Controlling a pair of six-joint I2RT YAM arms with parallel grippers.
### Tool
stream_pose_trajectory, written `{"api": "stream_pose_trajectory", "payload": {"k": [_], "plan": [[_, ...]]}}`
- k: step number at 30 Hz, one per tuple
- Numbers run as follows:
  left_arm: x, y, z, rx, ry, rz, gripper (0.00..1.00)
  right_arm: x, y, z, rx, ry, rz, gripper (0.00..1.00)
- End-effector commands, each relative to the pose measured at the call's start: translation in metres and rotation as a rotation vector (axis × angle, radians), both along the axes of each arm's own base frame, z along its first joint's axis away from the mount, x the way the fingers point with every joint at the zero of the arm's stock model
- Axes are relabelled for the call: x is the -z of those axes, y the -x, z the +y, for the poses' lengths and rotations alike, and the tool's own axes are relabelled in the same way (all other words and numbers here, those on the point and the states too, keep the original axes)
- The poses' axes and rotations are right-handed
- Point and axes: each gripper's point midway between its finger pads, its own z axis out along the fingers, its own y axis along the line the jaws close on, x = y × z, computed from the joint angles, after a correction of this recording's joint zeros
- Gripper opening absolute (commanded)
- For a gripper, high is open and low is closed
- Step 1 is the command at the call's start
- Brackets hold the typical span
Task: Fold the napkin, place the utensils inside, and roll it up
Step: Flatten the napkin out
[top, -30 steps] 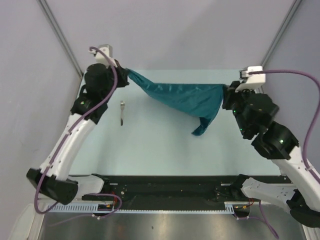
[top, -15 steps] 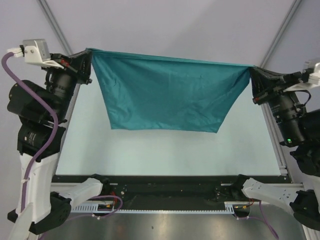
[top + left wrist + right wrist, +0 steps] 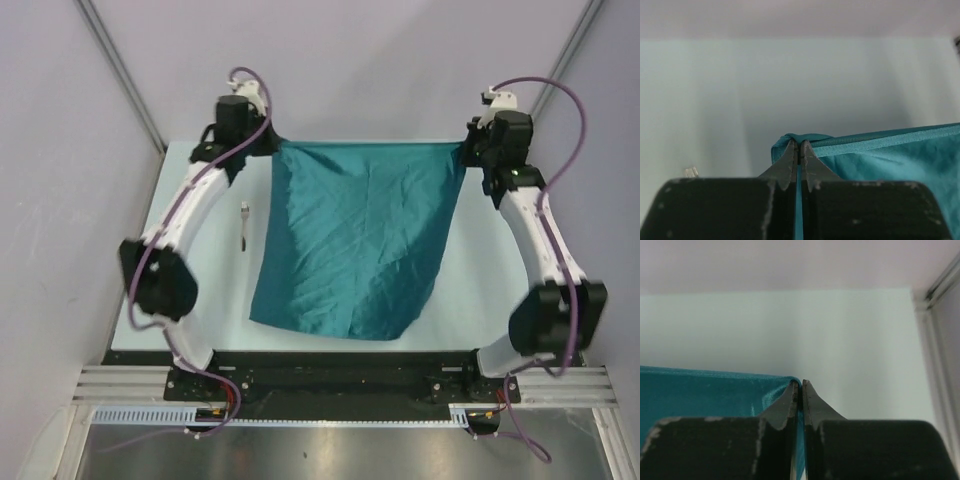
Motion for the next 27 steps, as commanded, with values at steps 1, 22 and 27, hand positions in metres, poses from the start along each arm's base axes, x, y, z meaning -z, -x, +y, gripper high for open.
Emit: {"api": "stream_pose_trajectory", "payload": {"k": [1, 22, 27], "plan": [[0.046, -0.055, -0.022, 0.091, 0.046, 0.071, 0.0, 0.039, -0.063, -0.018, -0.041, -0.112, -0.011, 0.0], [-0.012, -0.02, 0.013, -0.002, 0.043, 0.006, 1.0, 0.086, -0.062, 0.017, -0.076, -0.312, 0.176, 0.94], [0.013, 0.015, 0.047, -0.043, 0.102, 0.079, 1.0, 0.122, -0.009, 0.116, -0.216, -0.273, 0.287, 0.94]]}}
